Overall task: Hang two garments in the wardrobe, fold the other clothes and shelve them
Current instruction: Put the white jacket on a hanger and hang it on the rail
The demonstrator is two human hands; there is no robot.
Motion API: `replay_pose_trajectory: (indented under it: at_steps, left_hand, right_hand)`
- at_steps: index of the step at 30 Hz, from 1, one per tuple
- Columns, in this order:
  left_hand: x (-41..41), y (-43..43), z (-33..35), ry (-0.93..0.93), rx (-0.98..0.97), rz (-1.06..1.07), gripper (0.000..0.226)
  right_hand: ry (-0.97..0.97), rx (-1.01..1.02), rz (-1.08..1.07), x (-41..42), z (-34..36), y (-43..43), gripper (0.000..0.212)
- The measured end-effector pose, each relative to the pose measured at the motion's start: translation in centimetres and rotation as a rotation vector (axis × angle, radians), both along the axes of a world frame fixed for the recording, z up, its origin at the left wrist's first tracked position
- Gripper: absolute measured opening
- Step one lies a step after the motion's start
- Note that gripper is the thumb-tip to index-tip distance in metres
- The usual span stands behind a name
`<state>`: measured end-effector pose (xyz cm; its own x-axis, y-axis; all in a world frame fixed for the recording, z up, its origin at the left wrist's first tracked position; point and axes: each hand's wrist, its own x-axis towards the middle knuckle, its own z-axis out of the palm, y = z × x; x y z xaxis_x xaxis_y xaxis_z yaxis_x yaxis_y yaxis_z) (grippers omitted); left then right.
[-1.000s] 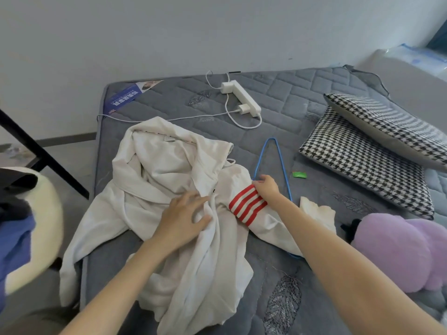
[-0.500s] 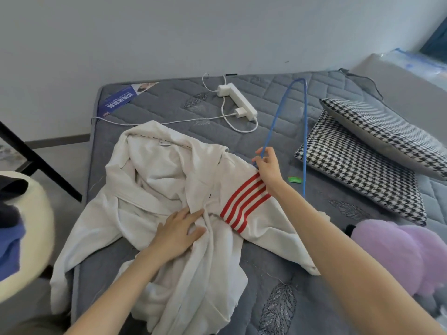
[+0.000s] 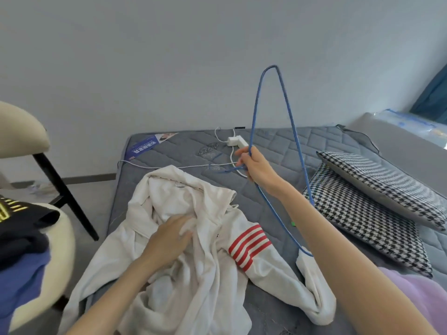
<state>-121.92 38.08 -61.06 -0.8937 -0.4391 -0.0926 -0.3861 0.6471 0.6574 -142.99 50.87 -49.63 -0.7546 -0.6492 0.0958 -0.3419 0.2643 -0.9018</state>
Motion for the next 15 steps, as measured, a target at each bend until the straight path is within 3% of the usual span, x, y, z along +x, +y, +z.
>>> replay_pose_trajectory:
  at_steps: [5,9,12,15]
  left_hand:
    - [2.7,-3.2,2.7,0.116,0.007,0.216,0.043]
    - [5.0,-4.9,4.8,0.249,-0.06,0.392,0.055]
    - [6.1,-5.2,6.6,0.357,-0.303,0.451,0.072]
    - [6.8,-5.3,7.7,0.25,-0.72,0.296,0.07]
  right_hand:
    - [0.116,0.207,0.212,4.2,1.3,-2.3,0.02]
    - [0.215,0.324,0.393,6.6,1.6,-3.4,0.016]
    - [0.297,0.395,0.503,8.3,1.8,-3.9,0.022]
    - [0.287,0.384,0.573,9.5,2.4,-4.4,0.027]
